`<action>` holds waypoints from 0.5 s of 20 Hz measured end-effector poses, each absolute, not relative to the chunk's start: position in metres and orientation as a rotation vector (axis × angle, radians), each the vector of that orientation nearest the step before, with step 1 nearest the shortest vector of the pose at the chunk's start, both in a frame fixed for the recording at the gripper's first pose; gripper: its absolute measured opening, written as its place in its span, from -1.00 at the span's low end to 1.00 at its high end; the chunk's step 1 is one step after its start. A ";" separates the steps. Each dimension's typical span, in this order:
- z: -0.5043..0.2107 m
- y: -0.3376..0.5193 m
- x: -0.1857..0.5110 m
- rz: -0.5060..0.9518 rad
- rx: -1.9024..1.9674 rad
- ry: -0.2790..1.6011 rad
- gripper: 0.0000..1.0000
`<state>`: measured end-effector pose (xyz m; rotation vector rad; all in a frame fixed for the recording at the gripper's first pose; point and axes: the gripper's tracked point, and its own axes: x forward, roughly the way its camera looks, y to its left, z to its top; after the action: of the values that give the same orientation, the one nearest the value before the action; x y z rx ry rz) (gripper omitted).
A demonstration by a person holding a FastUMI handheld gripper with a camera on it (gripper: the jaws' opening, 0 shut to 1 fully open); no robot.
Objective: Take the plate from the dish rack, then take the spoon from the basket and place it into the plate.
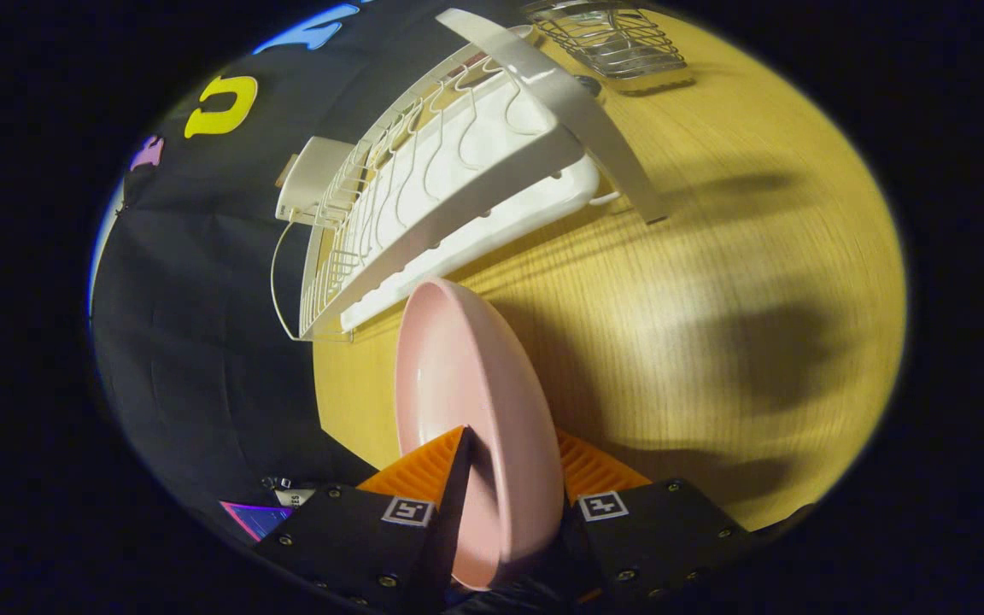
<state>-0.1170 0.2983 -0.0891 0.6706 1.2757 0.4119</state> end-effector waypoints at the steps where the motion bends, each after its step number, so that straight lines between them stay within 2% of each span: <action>1: -0.090 0.295 -0.115 0.398 0.668 1.275 -0.06; 3: -0.084 0.287 -0.112 0.390 0.665 1.264 -0.06; 5: -0.082 0.282 -0.108 0.378 0.649 1.254 0.39; 10: -0.079 0.257 -0.104 0.334 0.590 1.210 0.44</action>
<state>-0.1039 0.2573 -0.0787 0.5902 1.2095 0.3340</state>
